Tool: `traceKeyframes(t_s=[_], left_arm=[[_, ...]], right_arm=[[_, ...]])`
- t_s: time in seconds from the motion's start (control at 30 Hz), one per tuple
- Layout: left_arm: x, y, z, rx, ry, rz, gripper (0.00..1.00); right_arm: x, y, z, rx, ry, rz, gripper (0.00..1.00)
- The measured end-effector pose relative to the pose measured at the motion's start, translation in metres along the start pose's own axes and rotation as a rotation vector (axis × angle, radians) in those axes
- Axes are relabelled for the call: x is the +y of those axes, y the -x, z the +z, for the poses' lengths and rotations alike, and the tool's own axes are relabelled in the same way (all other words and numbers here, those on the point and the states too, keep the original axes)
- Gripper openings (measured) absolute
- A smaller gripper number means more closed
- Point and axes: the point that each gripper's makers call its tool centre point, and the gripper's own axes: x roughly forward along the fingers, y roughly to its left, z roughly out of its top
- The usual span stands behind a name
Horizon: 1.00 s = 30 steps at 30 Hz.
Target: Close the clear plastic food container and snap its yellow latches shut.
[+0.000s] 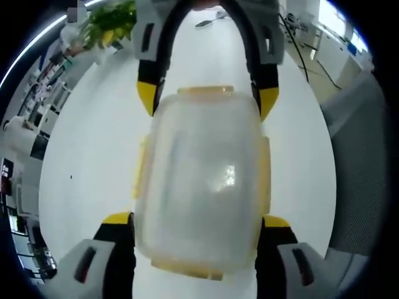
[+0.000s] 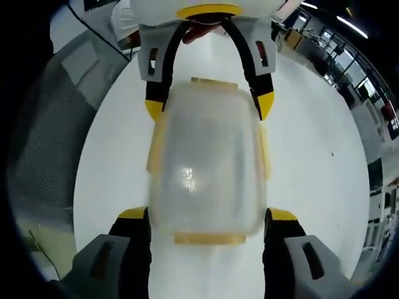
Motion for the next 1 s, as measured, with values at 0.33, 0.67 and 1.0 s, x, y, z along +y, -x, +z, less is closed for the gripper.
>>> traceKeyframes(t_s=[0.33,0.67,1.0], left_arm=[[0.014,0.005,-0.021,-0.015,-0.013,-0.009,0.77],[0.033,0.006,-0.035,-0.027,-0.017,-0.014,0.77],[0.055,0.004,-0.045,-0.032,-0.014,-0.012,0.77]], right_arm=[[-0.012,-0.010,0.021,0.025,-0.017,-0.009,0.71],[-0.029,-0.019,0.034,0.057,-0.023,-0.019,0.71],[-0.051,-0.025,0.042,0.053,-0.028,-0.024,0.71]])
